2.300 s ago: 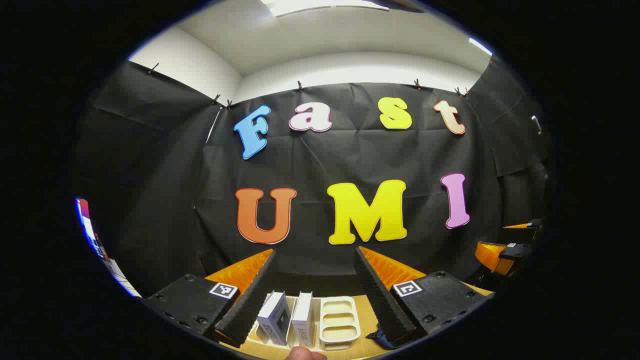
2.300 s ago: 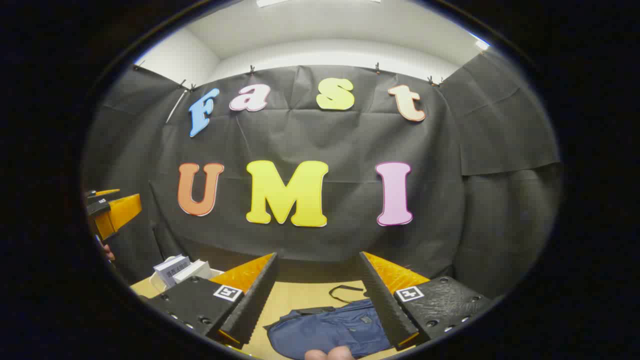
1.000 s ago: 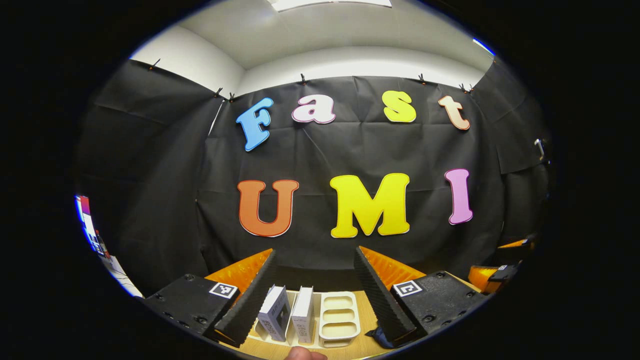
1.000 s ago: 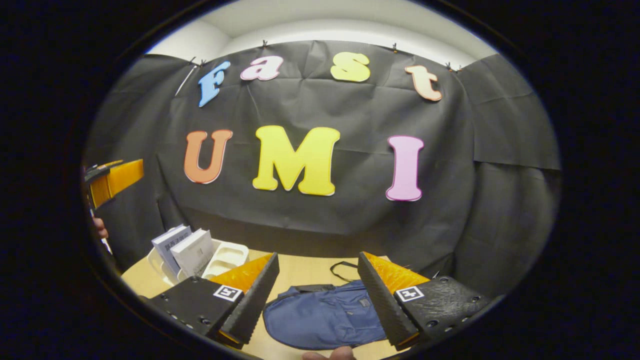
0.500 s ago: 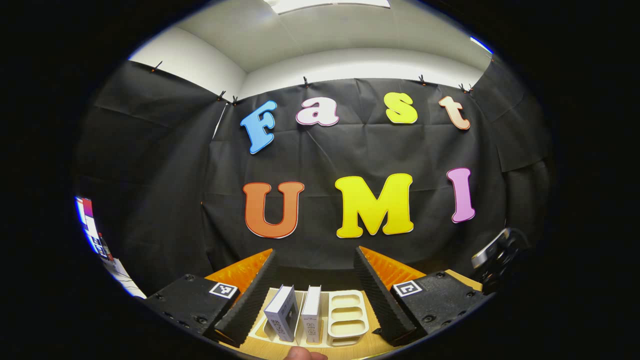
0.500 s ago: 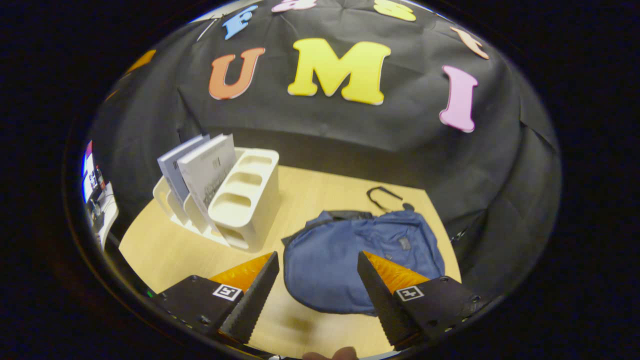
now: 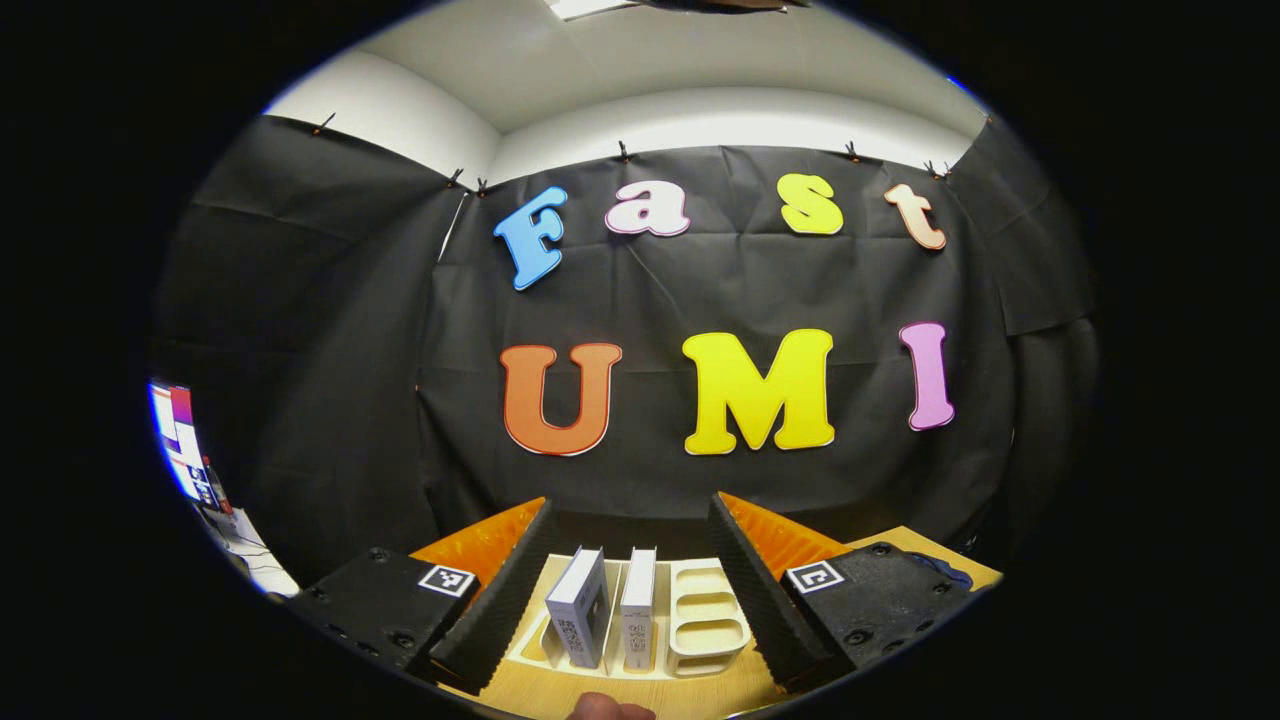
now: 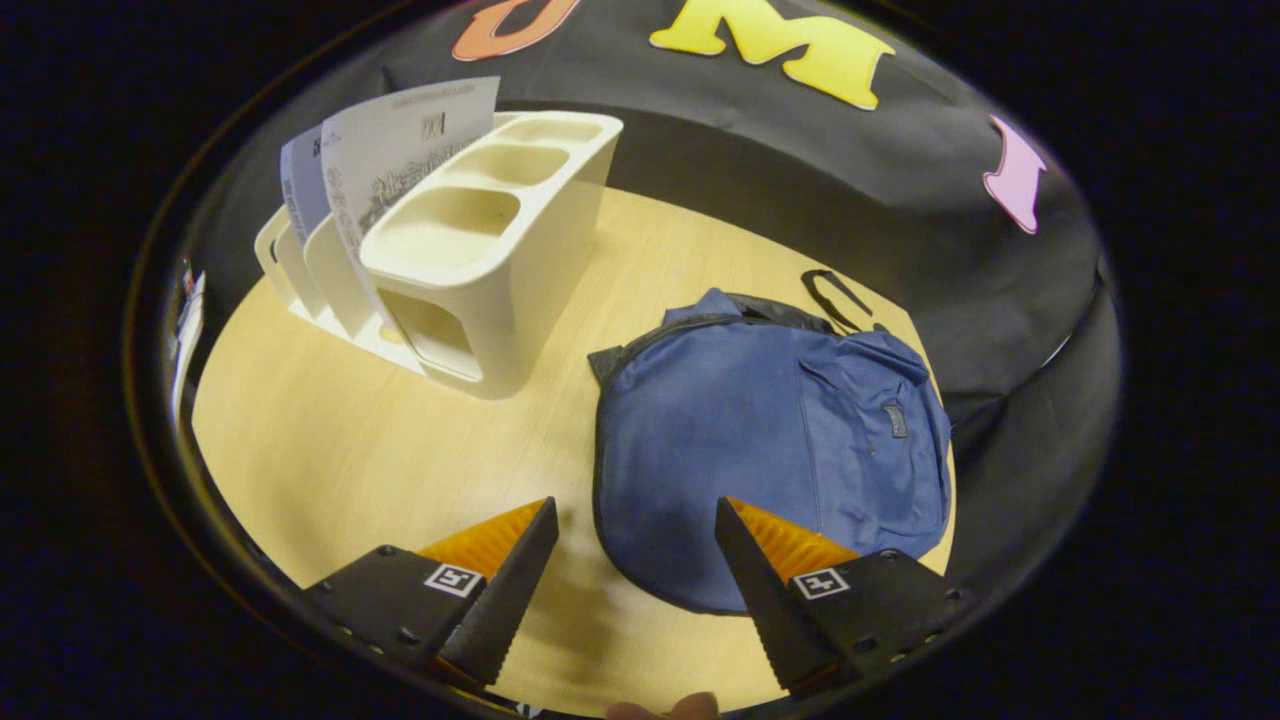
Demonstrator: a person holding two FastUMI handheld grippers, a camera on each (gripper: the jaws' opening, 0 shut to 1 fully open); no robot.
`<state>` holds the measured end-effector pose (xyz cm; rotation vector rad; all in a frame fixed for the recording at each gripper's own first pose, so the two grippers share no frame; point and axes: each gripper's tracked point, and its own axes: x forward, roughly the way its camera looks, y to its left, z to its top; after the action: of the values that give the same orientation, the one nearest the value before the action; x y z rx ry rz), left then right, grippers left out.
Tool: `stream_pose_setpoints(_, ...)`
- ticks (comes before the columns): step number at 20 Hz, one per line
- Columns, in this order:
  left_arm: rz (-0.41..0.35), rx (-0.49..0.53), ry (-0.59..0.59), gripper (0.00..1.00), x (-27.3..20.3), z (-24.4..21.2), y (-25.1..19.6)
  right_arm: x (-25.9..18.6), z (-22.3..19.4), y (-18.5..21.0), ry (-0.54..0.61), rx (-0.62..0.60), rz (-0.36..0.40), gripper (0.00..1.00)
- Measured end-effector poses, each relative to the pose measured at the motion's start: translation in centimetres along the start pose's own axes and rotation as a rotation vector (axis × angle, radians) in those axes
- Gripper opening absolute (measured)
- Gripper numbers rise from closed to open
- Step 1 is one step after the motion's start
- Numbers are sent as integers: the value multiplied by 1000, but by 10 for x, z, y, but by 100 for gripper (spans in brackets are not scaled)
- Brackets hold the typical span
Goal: Open the schoolbag, grab two books from the bookshelf and put them into the schoolbag.
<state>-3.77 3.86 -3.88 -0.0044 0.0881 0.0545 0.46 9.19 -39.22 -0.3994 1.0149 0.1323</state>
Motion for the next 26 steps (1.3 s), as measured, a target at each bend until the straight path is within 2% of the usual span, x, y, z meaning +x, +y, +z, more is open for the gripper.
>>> stream_pose_setpoints(1, 4, 3, 5, 96, -1, 0, 3, 11, -2, 1, 24, 1, -16, 96)
stream_pose_setpoints(2, 10, 8, 9, 96, -2, -3, 7, 20, -3, 2, 40, 7, -29, 99)
stream_pose_setpoints(3, 16, 11, 11, 96, -3, -3, 10, 28, -4, 2, 54, 18, -45, 96)
stream_pose_setpoints(6, 38, 13, 19, 96, -4, -5, 22, 44, -6, 0, 87, 19, -98, 99)
stream_pose_setpoints(8, 50, 15, 24, 96, -4, -5, 29, 47, -3, -3, 87, 2, -139, 99)
stream_pose_setpoints(9, 55, 16, 23, 97, -4, -6, 31, 49, 1, -8, 80, -7, -161, 94)
stream_pose_setpoints(10, 59, 16, 23, 97, -3, -6, 35, 50, 4, -12, 75, -19, -176, 97)
stream_pose_setpoints(11, 62, 14, 24, 97, -3, -6, 36, 52, 3, -16, 82, -20, -187, 85)
stream_pose_setpoints(12, 62, 11, 24, 97, -3, -7, 36, 53, 2, -19, 94, -11, -187, 86)
stream_pose_setpoints(13, 62, 7, 24, 97, -2, -6, 36, 55, -1, -20, 105, -4, -185, 79)
stream_pose_setpoints(14, 61, 2, 25, 97, -1, -7, 36, 54, 0, -20, 114, 3, -171, 77)
stream_pose_setpoints(15, 60, -2, 28, 96, -1, -8, 35, 55, 0, -20, 119, 14, -163, 61)
stream_pose_setpoints(16, 60, -6, 31, 96, 0, -9, 36, 54, 2, -20, 119, 18, -161, 54)
stream_pose_setpoints(17, 59, -10, 32, 97, 0, -9, 36, 52, 4, -22, 114, 22, -162, 33)
stream_pose_setpoints(19, 58, -19, 35, 97, 1, -9, 35, 48, 5, -24, 111, 27, -152, 11)
stream_pose_setpoints(21, 56, -27, 39, 97, 1, -12, 35, 46, 3, -26, 115, 69, -124, 8)
stream_pose_setpoints(22, 57, -30, 42, 97, 1, -12, 35, 43, 6, -26, 122, 88, -106, 0)
stream_pose_setpoints(26, 52, -54, 68, 97, 3, -18, 33, 30, 11, -31, 110, 96, -42, 1)
